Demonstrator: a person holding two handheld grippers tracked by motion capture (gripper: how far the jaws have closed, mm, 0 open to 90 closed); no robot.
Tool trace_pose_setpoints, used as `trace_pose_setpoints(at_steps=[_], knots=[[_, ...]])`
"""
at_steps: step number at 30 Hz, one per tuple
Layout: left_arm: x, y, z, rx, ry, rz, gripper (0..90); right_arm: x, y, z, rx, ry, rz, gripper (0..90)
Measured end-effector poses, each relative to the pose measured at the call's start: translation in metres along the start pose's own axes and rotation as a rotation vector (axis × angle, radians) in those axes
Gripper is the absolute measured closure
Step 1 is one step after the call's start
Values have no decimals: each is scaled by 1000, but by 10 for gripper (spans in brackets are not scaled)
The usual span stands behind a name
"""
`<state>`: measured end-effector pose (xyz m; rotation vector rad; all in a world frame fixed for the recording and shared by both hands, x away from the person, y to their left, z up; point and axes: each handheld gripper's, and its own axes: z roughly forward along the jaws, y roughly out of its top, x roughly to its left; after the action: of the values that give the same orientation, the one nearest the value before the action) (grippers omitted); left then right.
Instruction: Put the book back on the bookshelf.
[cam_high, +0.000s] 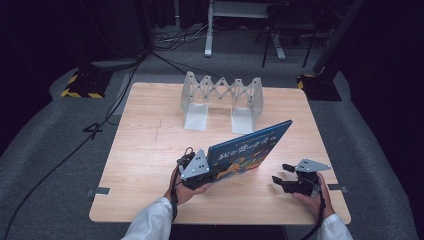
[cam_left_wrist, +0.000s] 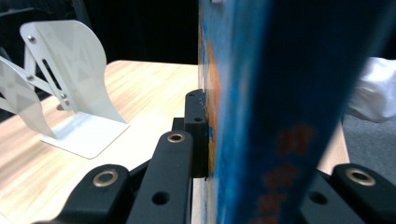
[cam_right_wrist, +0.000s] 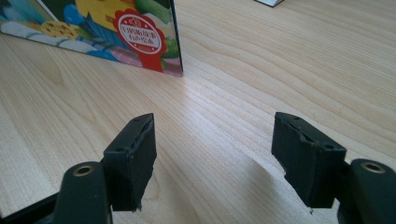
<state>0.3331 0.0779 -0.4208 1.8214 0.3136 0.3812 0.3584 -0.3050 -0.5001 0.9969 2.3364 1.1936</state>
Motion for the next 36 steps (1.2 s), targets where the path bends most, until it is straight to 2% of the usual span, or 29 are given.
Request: trace_pose_setpoints(at_steps=[7, 15, 20, 25, 29, 32, 34, 36], knots=[[6, 3, -4, -26, 16, -18, 829, 0, 0, 0, 6, 8, -4, 320], [15, 9, -11, -8, 61, 12, 830, 0, 0, 1, 13, 12, -11, 323], [22, 10, -19, 9, 147, 40, 830, 1, 0, 1, 19, 12, -15, 328], [31, 11, -32, 25, 205, 45, 830, 3, 0, 3, 40, 2, -29, 333], [37, 12, -39, 39, 232, 52, 830, 3, 1, 4, 51, 2, -31, 337], [42, 13, -44, 56, 270, 67, 830, 3, 1, 5, 56, 4, -35, 338], [43, 13, -45, 58, 274, 65, 830, 3, 1, 5, 61, 2, -38, 340], [50, 13, -49, 62, 302, 61, 830, 3, 1, 5, 61, 5, -41, 341]])
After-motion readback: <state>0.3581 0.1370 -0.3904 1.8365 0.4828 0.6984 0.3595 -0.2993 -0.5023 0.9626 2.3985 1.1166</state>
